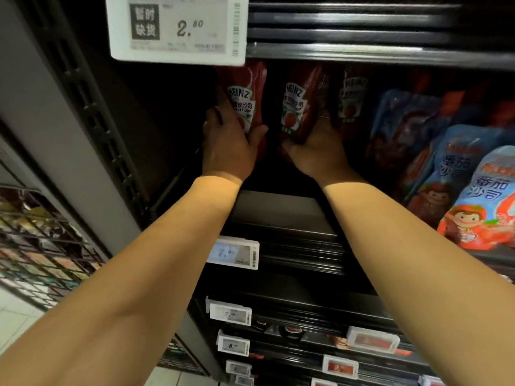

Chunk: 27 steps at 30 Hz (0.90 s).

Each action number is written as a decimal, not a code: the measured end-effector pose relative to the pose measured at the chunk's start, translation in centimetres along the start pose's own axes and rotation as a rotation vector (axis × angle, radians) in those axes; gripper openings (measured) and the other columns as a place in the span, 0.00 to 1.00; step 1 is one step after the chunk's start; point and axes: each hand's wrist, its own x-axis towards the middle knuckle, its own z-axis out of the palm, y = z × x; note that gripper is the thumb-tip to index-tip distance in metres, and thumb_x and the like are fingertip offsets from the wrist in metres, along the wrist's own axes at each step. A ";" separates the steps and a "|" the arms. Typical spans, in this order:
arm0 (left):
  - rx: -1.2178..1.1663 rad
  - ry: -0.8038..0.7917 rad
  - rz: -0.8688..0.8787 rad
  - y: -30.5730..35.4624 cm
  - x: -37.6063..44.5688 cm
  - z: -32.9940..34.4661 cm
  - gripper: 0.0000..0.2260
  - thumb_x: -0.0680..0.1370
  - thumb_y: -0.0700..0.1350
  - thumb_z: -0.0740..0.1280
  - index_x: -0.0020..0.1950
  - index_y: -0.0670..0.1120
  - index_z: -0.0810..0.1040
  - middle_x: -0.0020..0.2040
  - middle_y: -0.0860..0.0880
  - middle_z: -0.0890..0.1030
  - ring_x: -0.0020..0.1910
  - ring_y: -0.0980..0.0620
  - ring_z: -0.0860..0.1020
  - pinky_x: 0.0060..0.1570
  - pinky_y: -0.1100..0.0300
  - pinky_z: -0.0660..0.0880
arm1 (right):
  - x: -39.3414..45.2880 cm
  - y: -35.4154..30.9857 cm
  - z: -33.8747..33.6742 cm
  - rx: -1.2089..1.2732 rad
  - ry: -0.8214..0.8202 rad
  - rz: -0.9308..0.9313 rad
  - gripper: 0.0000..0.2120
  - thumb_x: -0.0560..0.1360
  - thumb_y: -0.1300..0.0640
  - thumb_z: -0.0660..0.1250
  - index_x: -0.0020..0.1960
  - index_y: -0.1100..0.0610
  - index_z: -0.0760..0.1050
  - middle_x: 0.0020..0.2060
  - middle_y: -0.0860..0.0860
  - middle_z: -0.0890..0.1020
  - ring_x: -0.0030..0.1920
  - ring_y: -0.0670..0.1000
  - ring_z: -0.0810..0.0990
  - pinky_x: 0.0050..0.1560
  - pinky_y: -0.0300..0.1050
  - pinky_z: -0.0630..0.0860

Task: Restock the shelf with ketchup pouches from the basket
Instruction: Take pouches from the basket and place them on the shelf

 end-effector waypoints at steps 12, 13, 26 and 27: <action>0.054 -0.094 -0.045 -0.7 0.7 0.9 0.41 0.75 0.43 0.71 0.82 0.49 0.52 0.72 0.38 0.62 0.70 0.35 0.68 0.71 0.45 0.69 | 1.8 0.4 1.8 -0.126 -0.036 -0.034 0.25 0.77 0.51 0.70 0.70 0.59 0.72 0.66 0.57 0.77 0.68 0.58 0.74 0.65 0.42 0.68; 0.047 -0.096 -0.049 -0.7 0.8 0.9 0.41 0.75 0.43 0.71 0.82 0.49 0.52 0.71 0.38 0.63 0.70 0.35 0.68 0.71 0.45 0.69 | 2.1 0.4 1.9 -0.151 -0.044 -0.018 0.25 0.77 0.50 0.70 0.70 0.59 0.71 0.67 0.57 0.77 0.68 0.58 0.74 0.66 0.44 0.69; -0.074 -0.005 -0.076 -1.7 2.5 1.6 0.32 0.74 0.48 0.73 0.76 0.47 0.65 0.64 0.42 0.77 0.64 0.44 0.76 0.61 0.61 0.71 | 3.5 1.4 2.7 -0.010 -0.120 0.017 0.29 0.73 0.56 0.76 0.71 0.59 0.71 0.64 0.56 0.79 0.64 0.54 0.77 0.66 0.45 0.72; -0.067 -0.003 -0.074 -1.7 2.6 1.6 0.31 0.74 0.48 0.73 0.75 0.47 0.66 0.64 0.43 0.78 0.65 0.44 0.76 0.61 0.60 0.71 | 3.6 1.4 2.8 -0.019 -0.114 0.014 0.29 0.73 0.56 0.76 0.70 0.60 0.71 0.64 0.56 0.79 0.64 0.54 0.77 0.66 0.46 0.73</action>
